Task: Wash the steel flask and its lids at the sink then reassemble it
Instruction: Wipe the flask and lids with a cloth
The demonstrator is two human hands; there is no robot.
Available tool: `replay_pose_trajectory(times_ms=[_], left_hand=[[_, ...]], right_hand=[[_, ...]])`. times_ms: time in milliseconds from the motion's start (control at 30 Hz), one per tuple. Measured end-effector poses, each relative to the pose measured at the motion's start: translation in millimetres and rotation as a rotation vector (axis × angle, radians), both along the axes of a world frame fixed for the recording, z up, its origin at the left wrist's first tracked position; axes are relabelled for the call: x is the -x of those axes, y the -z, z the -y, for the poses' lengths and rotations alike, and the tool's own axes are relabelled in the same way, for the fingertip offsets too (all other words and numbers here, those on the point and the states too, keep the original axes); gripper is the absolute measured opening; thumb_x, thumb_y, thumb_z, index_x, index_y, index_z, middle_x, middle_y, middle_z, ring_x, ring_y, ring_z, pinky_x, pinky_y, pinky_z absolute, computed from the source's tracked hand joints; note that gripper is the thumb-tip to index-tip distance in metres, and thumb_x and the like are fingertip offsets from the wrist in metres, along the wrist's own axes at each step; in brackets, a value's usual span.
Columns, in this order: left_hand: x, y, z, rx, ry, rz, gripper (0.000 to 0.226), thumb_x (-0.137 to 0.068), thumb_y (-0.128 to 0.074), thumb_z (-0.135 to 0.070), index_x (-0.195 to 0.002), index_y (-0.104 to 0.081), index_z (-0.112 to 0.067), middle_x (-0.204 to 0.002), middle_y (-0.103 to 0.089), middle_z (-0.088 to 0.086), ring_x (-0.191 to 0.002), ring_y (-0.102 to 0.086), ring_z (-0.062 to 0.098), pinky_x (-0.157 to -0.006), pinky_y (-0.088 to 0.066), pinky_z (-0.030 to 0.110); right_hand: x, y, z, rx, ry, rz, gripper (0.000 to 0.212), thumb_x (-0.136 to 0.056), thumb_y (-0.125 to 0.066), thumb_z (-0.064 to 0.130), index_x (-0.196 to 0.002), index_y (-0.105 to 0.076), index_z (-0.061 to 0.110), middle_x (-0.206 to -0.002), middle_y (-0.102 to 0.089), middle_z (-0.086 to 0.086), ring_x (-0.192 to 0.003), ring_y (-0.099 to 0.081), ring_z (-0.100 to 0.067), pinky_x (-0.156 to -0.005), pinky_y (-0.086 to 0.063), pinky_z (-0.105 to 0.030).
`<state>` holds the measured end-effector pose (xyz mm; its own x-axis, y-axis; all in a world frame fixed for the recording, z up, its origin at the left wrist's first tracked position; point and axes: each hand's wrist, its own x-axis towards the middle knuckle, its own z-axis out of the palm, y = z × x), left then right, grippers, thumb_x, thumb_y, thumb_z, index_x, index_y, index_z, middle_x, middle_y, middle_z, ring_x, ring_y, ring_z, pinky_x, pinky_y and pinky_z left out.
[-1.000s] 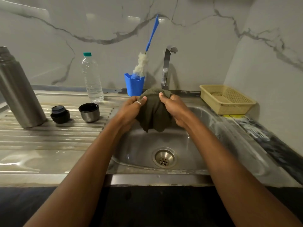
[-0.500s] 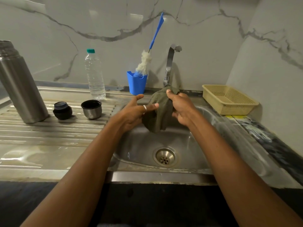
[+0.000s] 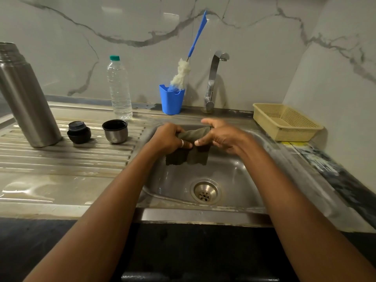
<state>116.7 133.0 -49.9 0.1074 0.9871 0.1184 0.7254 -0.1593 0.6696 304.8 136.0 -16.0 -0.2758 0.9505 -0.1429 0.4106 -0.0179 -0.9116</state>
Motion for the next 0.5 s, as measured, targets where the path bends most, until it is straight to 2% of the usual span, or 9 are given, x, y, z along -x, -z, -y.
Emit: replay_pose_trajectory(times_ms=[67,133,200,233,267,300,400,433,500], left_hand=[[0.7,2.4,-0.5,-0.057,-0.012,-0.008,0.022,-0.086,-0.079,-0.032,-0.100,-0.070,-0.018,-0.090,-0.069,0.001,-0.082,-0.062,0.012,-0.066,-0.045,0.018],[1.4,1.7,2.0,-0.092,0.003,-0.004,0.018,-0.086,-0.078,-0.035,-0.093,-0.071,-0.021,-0.085,-0.069,0.000,-0.082,-0.064,0.012,-0.069,-0.048,0.020],[2.5,-0.7,3.9,-0.100,0.014,0.021,0.018,-0.087,-0.077,-0.038,-0.088,-0.068,-0.022,-0.084,-0.068,0.001,-0.081,-0.063,0.012,-0.066,-0.046,0.020],[2.9,-2.5,5.5,-0.087,0.018,0.060,0.020,-0.088,-0.076,-0.038,-0.090,-0.067,-0.021,-0.085,-0.068,0.002,-0.080,-0.063,0.013,-0.065,-0.045,0.020],[2.8,-4.8,7.5,-0.067,0.020,0.112,0.022,-0.089,-0.075,-0.038,-0.094,-0.067,-0.019,-0.086,-0.067,0.002,-0.080,-0.063,0.013,-0.064,-0.045,0.020],[3.2,-6.8,9.2,-0.048,0.022,0.173,0.023,-0.091,-0.073,-0.037,-0.098,-0.066,-0.017,-0.086,-0.066,0.001,-0.078,-0.062,0.012,-0.062,-0.045,0.019],[4.5,-11.3,12.3,0.004,0.037,0.356,0.020,-0.092,-0.072,-0.032,-0.099,-0.062,-0.016,-0.086,-0.065,-0.002,-0.077,-0.061,0.008,-0.054,-0.045,0.009],[4.6,-13.0,14.0,0.030,0.036,0.421,0.020,-0.091,-0.073,-0.032,-0.100,-0.062,-0.018,-0.090,-0.066,-0.001,-0.081,-0.063,0.010,-0.058,-0.048,0.011],[4.4,-15.6,15.0,0.085,0.024,0.575,0.026,-0.088,-0.077,-0.030,-0.107,-0.063,-0.019,-0.102,-0.070,0.005,-0.095,-0.068,0.018,-0.075,-0.059,0.028]], right_hand=[[4.0,-0.1,3.5,-0.118,-0.056,0.297,0.056,-0.077,-0.082,0.004,-0.130,-0.064,0.010,-0.121,-0.066,-0.008,-0.110,-0.059,-0.021,-0.086,-0.050,-0.029],[7.6,3.0,0.7,-0.234,-0.018,0.470,0.025,-0.081,-0.080,0.016,-0.105,-0.074,0.019,-0.100,-0.069,-0.002,-0.100,-0.062,-0.020,-0.077,-0.049,-0.027],[6.9,6.6,-1.9,-0.308,0.061,0.544,0.015,-0.073,-0.080,0.040,-0.083,-0.073,0.031,-0.098,-0.068,-0.004,-0.101,-0.062,-0.024,-0.083,-0.054,-0.036],[4.2,9.5,-6.6,-0.328,0.084,0.552,0.025,-0.062,-0.077,0.053,-0.077,-0.072,0.034,-0.101,-0.066,-0.007,-0.103,-0.061,-0.028,-0.086,-0.055,-0.042],[1.1,10.0,-9.6,-0.341,0.092,0.549,0.031,-0.056,-0.073,0.061,-0.076,-0.072,0.037,-0.102,-0.066,-0.008,-0.102,-0.061,-0.031,-0.085,-0.056,-0.043],[-1.5,7.2,-9.1,-0.349,0.088,0.510,0.030,-0.058,-0.076,0.059,-0.076,-0.073,0.034,-0.099,-0.067,-0.008,-0.098,-0.063,-0.030,-0.081,-0.057,-0.040],[-10.1,-3.7,-1.0,-0.266,0.065,0.219,0.019,-0.079,-0.083,0.030,-0.092,-0.074,0.019,-0.087,-0.074,-0.003,-0.085,-0.071,-0.017,-0.066,-0.057,-0.024],[-14.4,-4.8,0.0,-0.229,0.082,0.123,0.023,-0.079,-0.084,0.028,-0.097,-0.074,0.017,-0.087,-0.076,0.000,-0.086,-0.071,-0.014,-0.068,-0.056,-0.023],[-21.1,-4.9,0.1,-0.187,0.112,-0.013,0.032,-0.078,-0.086,0.030,-0.105,-0.073,0.020,-0.094,-0.078,0.003,-0.096,-0.070,-0.016,-0.077,-0.057,-0.032]])
